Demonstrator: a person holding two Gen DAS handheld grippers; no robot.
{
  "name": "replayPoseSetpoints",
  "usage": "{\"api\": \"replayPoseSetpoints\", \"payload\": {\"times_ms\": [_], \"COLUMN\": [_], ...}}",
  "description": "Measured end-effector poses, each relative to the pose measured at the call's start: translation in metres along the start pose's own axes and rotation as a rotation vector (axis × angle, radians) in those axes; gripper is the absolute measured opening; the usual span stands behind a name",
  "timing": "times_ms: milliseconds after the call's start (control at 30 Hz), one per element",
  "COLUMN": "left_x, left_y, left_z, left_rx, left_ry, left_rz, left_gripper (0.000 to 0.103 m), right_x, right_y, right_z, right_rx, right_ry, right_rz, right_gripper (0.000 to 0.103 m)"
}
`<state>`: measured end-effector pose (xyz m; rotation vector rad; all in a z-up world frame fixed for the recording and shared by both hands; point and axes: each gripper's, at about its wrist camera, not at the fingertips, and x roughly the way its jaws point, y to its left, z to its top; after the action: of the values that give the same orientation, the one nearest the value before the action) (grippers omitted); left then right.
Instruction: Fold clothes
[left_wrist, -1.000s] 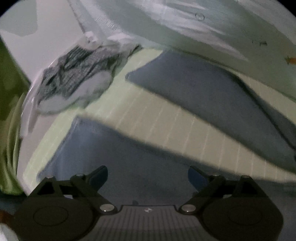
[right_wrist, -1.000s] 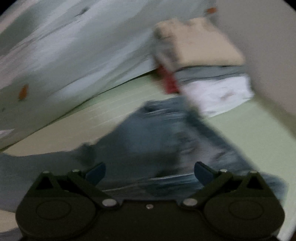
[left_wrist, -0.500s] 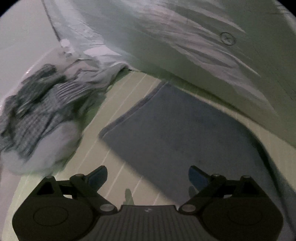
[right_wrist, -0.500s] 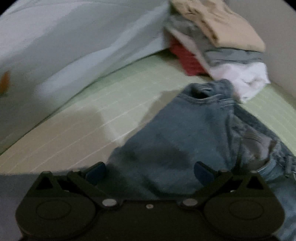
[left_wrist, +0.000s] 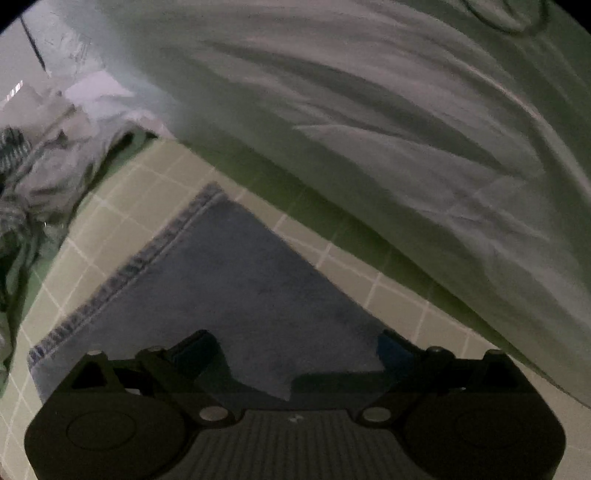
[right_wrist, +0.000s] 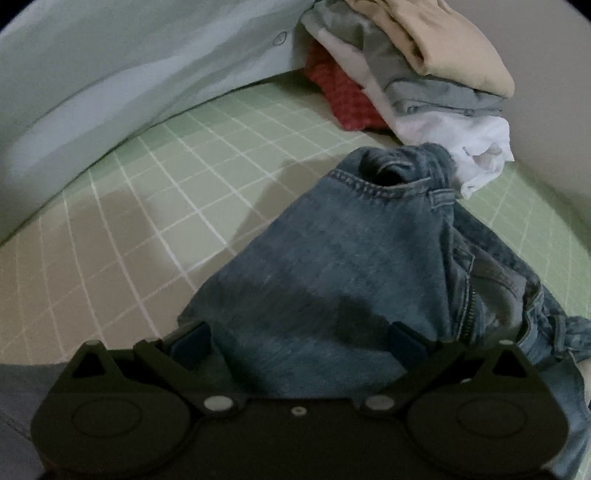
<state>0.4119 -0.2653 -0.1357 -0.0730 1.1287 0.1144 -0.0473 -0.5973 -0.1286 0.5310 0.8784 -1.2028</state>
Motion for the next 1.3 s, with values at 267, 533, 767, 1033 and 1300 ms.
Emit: {"api": "replayPoseSetpoints", "payload": {"times_ms": [267, 533, 767, 1033, 1300], "left_x": [0.001, -0.012, -0.080, -0.209, -0.159], "left_y": [-0.013, -0.014, 0.038, 0.154, 0.244], "left_z": [-0.001, 0.003, -0.004, -0.088, -0.207], "left_rx": [-0.079, -0.087, -0.176, -0.213, -0.317], "left_ry": [0.029, 0.024, -0.089, -0.270, 0.043], "left_rz": [0.056, -0.052, -0.265, -0.336, -0.103], "left_gripper": [0.090, 0.002, 0.000, 0.000, 0.001], "right_x": [0.000, -0.005, -0.015, -0.028, -0.046], "right_y": [-0.007, -0.017, -0.031, -0.047, -0.049], "right_z": [0.000, -0.006, -0.010, -0.016, -0.041], "right_rx": [0.000, 0.010, 0.035, 0.060, 0.007], "right_ry": [0.001, -0.010, -0.027, -0.047, -0.042], "right_rz": [0.032, 0.048, 0.063, 0.083, 0.105], "right_gripper": [0.103, 0.103, 0.103, 0.103, 0.103]}}
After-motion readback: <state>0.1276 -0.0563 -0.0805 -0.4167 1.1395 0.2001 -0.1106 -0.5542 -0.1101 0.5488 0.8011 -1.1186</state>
